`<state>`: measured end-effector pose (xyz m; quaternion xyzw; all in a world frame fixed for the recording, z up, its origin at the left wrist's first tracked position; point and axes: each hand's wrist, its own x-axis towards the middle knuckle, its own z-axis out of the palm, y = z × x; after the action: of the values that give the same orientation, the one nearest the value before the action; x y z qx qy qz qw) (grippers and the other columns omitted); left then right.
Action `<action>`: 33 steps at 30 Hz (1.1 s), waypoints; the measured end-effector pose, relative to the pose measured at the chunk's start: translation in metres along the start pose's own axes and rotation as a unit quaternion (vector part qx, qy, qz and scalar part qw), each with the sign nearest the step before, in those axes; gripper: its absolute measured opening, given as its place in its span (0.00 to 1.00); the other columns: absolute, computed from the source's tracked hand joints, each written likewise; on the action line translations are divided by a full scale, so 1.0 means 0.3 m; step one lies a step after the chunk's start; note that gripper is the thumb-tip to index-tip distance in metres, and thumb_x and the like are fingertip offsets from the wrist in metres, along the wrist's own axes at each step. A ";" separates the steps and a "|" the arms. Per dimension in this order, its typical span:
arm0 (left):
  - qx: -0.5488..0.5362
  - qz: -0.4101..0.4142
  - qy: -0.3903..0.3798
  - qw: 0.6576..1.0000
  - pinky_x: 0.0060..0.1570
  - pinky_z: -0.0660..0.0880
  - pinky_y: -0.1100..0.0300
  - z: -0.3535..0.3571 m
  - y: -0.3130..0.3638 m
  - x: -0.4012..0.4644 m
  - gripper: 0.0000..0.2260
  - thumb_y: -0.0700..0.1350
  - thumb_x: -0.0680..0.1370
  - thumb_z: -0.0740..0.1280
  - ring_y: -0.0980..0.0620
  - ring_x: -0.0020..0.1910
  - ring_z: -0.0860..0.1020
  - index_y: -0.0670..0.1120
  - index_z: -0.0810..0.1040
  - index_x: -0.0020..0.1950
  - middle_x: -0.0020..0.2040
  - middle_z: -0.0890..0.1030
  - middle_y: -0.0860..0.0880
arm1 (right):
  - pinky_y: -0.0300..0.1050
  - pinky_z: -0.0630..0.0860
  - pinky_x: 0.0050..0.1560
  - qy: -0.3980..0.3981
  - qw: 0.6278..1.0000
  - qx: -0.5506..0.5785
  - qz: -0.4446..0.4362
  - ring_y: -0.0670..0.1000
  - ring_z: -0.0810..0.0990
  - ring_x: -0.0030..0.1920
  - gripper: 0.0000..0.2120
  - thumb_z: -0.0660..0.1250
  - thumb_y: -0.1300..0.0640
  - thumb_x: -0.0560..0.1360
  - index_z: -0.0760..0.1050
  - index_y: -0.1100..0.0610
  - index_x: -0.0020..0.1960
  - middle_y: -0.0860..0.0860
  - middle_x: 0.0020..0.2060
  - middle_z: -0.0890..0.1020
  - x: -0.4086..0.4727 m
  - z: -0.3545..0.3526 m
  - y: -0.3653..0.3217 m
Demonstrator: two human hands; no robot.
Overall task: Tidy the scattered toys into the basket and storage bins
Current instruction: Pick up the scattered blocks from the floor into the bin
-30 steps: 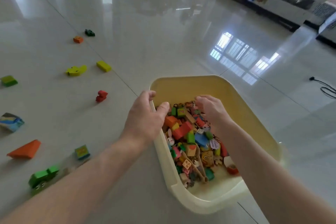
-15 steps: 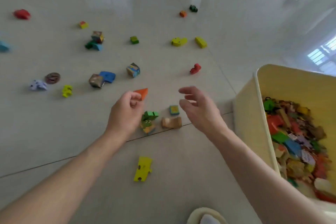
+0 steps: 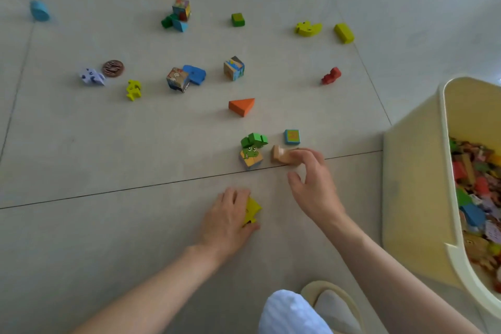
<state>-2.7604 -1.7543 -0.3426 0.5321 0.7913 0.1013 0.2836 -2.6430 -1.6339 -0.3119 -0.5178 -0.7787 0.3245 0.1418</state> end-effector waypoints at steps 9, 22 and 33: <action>-0.457 -0.119 0.146 0.869 0.40 0.75 0.47 -0.114 0.045 0.052 0.11 0.43 0.60 0.62 0.39 0.39 0.77 0.51 0.68 0.41 0.38 0.74 0.47 | 0.44 0.59 0.61 -0.092 0.968 -0.230 -0.034 0.51 0.65 0.67 0.22 0.64 0.52 0.74 0.66 0.51 0.67 0.48 0.65 0.70 0.102 0.016 0.011; -0.009 -0.083 0.113 0.990 0.42 0.68 0.55 -0.169 0.079 0.239 0.26 0.56 0.69 0.72 0.47 0.57 0.72 0.46 0.68 0.60 0.58 0.71 0.47 | 0.45 0.75 0.43 -0.086 0.835 0.469 0.273 0.52 0.78 0.38 0.07 0.62 0.64 0.70 0.72 0.58 0.47 0.55 0.39 0.78 0.010 -0.050 0.014; -0.314 -0.155 0.182 0.919 0.38 0.70 0.61 -0.151 0.107 0.252 0.11 0.54 0.68 0.65 0.46 0.41 0.76 0.48 0.75 0.44 0.38 0.78 0.52 | 0.43 0.71 0.37 -0.011 0.944 0.272 0.185 0.48 0.72 0.32 0.13 0.74 0.56 0.66 0.73 0.50 0.46 0.47 0.31 0.75 0.095 -0.016 -0.016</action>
<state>-2.7812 -1.6668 -0.3164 0.2591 0.8295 0.3942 0.2991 -2.6558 -1.6079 -0.3083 -0.5913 -0.5528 0.5498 0.2064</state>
